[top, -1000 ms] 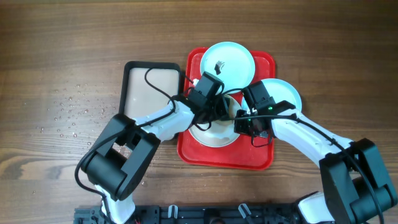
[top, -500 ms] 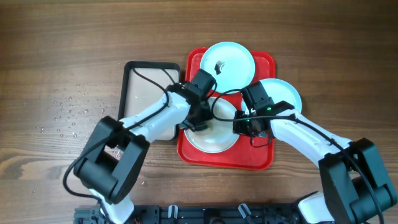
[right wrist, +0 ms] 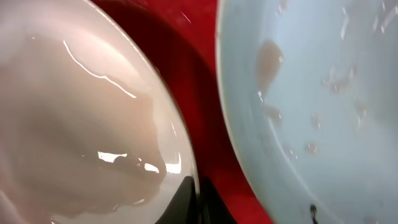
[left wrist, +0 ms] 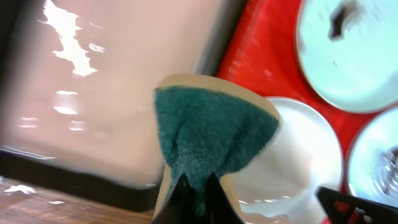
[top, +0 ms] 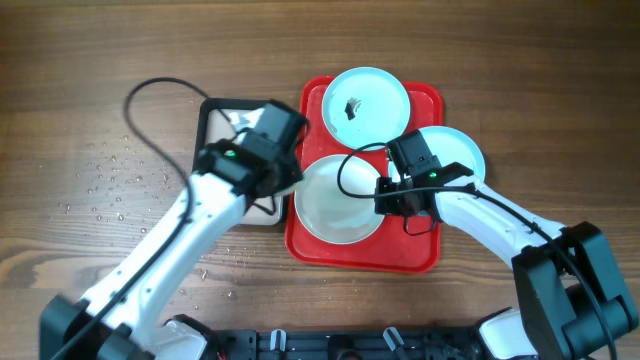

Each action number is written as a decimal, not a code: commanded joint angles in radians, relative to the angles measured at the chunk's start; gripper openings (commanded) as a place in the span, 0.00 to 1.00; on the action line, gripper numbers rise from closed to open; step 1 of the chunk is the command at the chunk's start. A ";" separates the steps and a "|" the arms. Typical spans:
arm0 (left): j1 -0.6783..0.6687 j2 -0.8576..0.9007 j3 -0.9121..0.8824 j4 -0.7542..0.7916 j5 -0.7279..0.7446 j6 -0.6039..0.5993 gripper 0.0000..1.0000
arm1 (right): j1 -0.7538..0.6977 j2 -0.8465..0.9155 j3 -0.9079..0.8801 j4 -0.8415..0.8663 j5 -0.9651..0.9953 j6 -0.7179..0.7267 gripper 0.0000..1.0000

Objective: Clean dirty plates on tray and stack at the side

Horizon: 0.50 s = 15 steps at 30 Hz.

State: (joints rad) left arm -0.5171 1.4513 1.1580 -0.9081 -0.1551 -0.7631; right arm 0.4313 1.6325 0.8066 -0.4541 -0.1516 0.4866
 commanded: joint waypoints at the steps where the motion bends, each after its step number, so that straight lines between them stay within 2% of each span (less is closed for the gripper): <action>1: 0.119 -0.009 -0.012 -0.026 -0.097 0.118 0.04 | -0.003 0.013 0.027 -0.031 -0.033 -0.096 0.04; 4: 0.217 0.010 -0.080 0.022 -0.077 0.154 0.04 | -0.002 -0.061 0.080 -0.106 -0.015 -0.096 0.04; 8: 0.330 0.017 -0.194 0.158 0.097 0.211 0.04 | 0.005 -0.233 0.085 -0.186 0.175 -0.093 0.04; 13: 0.365 0.014 -0.206 0.184 0.175 0.240 0.24 | 0.151 -0.402 0.086 -0.224 0.503 -0.095 0.04; 15: 0.365 0.005 -0.205 0.184 0.226 0.260 0.25 | 0.256 -0.412 0.086 -0.232 0.676 -0.095 0.04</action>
State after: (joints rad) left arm -0.1558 1.4662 0.9562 -0.7265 -0.0231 -0.5568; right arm 0.5915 1.2377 0.8661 -0.6800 0.2562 0.3981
